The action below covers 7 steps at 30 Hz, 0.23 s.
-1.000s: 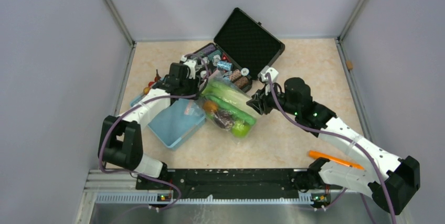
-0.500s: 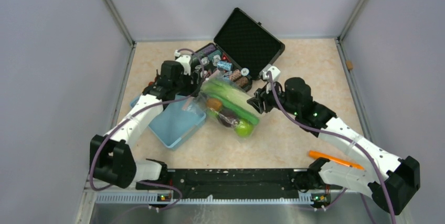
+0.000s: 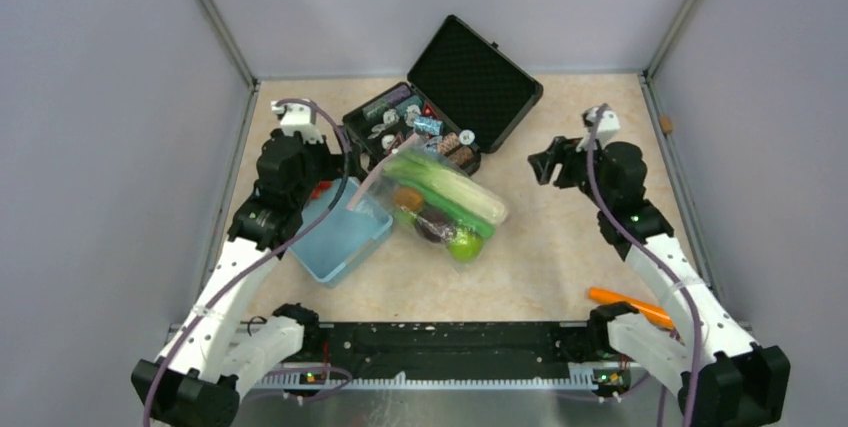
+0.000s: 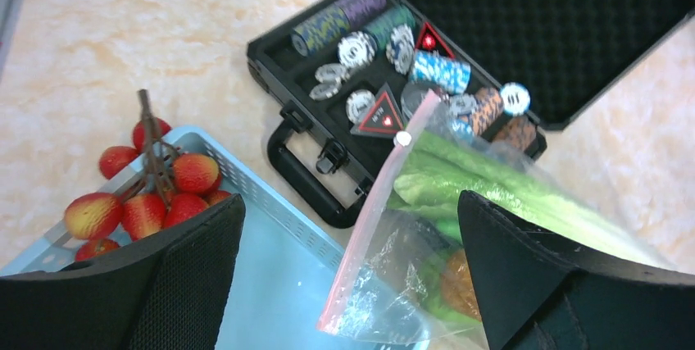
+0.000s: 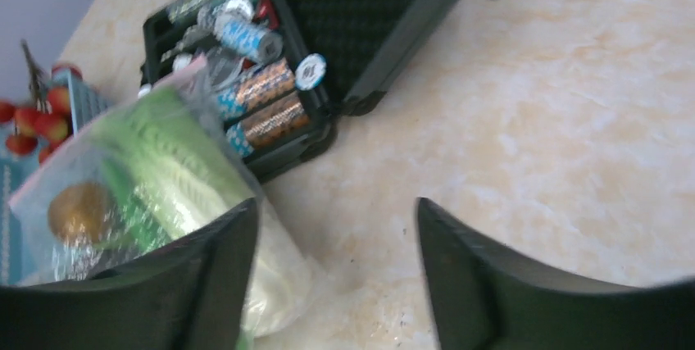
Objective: Place the food in the zip-top bag and seal the zipper
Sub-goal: Reset both arms
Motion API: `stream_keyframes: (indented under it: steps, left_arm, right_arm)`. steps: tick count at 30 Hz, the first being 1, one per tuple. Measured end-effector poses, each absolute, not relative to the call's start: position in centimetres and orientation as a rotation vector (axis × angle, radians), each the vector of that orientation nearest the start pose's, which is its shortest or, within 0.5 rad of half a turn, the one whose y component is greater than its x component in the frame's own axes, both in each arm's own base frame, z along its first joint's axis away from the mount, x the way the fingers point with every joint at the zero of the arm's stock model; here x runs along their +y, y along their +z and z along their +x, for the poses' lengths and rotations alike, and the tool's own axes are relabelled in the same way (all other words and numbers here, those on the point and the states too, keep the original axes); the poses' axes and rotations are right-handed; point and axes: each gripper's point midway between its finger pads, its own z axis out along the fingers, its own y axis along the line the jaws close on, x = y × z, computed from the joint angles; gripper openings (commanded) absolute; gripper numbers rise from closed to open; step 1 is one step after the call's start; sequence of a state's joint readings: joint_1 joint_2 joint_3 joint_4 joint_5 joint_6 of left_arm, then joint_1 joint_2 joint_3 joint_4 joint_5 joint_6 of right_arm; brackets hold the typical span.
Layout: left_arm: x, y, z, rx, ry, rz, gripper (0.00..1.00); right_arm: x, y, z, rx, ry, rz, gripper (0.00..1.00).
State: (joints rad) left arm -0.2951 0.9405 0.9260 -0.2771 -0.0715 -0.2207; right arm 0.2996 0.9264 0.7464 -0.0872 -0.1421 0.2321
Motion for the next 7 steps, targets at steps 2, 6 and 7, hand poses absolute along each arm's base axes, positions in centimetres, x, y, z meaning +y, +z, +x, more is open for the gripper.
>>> stream_keyframes:
  steps: [2, 6, 7]
  left_arm:
    - [-8.5, 28.3, 31.8, 1.826, -0.281, -0.053, 0.99]
    - [-6.9, 30.0, 30.4, 1.747, -0.268, -0.163, 0.99]
    - [-6.5, 30.3, 30.2, 1.733, -0.264, -0.186, 0.99]
  right_arm:
    - [10.9, 23.3, 31.7, 1.846, 0.492, -0.053, 0.82]
    - [8.7, 23.7, 31.5, 1.808, 0.489, 0.067, 0.92]
    - [8.7, 24.1, 31.5, 1.794, 0.494, 0.069, 0.92]
